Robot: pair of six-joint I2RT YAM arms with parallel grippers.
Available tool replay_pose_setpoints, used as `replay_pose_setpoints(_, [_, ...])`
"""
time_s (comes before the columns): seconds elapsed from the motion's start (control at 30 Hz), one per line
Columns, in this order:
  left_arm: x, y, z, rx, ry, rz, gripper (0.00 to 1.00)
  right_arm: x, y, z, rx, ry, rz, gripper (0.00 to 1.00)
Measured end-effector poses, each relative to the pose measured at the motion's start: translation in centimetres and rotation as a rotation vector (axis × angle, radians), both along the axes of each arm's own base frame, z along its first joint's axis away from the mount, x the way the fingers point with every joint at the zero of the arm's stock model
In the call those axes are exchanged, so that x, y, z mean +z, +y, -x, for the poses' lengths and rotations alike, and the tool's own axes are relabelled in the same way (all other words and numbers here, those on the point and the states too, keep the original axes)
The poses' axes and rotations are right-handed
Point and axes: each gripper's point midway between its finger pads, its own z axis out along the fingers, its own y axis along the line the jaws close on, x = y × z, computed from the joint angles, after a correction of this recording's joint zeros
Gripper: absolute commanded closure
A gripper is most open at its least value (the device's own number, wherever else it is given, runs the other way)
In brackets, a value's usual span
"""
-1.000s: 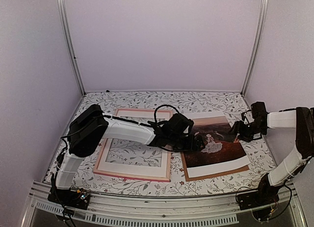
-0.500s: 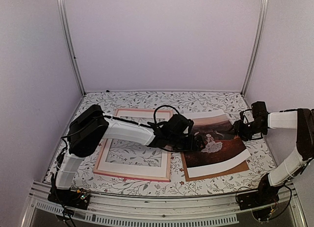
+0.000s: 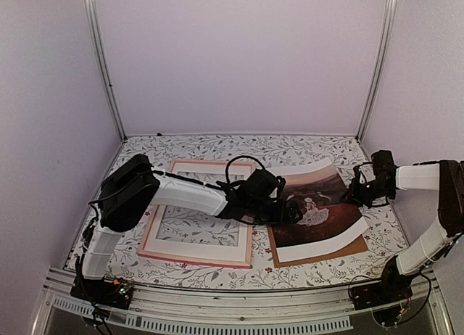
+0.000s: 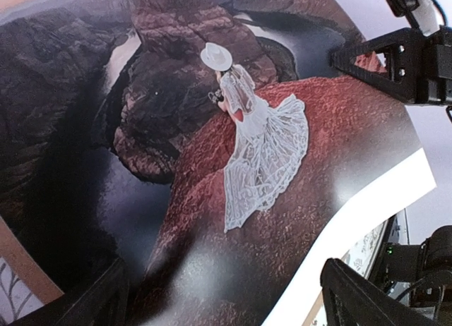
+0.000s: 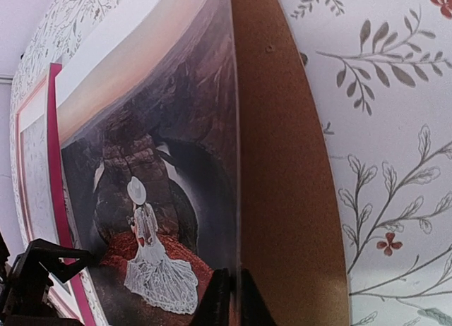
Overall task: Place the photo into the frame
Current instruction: Pick up the photo from the backboard, then turn over the photo.
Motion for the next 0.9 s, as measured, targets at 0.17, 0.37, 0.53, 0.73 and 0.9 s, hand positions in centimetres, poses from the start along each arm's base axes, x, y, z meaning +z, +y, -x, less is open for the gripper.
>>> replay_pose_setpoints(0.17, [0.2,0.8,-0.2,0.002,-0.018,-0.015,0.00,0.6,0.0,0.4,0.006,0.012,0.000,1.00])
replay_pose_setpoints(0.37, [1.6,2.7,-0.7,0.000,-0.055,-0.053,0.00,5.9,0.0,-0.8,0.010,-0.092,0.008,1.00])
replay_pose_setpoints(0.53, [8.1,3.4,-1.8,0.005,-0.140,0.002,0.00,12.8,1.0,-2.3,0.031,-0.234,0.041,1.00])
replay_pose_setpoints(0.73, [17.0,4.0,-2.1,0.016,-0.251,0.123,0.00,20.3,3.4,-2.9,0.052,-0.357,0.139,1.00])
replay_pose_setpoints(0.9, [20.0,4.6,-1.8,0.019,-0.284,0.162,0.00,26.2,3.5,-2.7,0.010,-0.443,0.245,1.00])
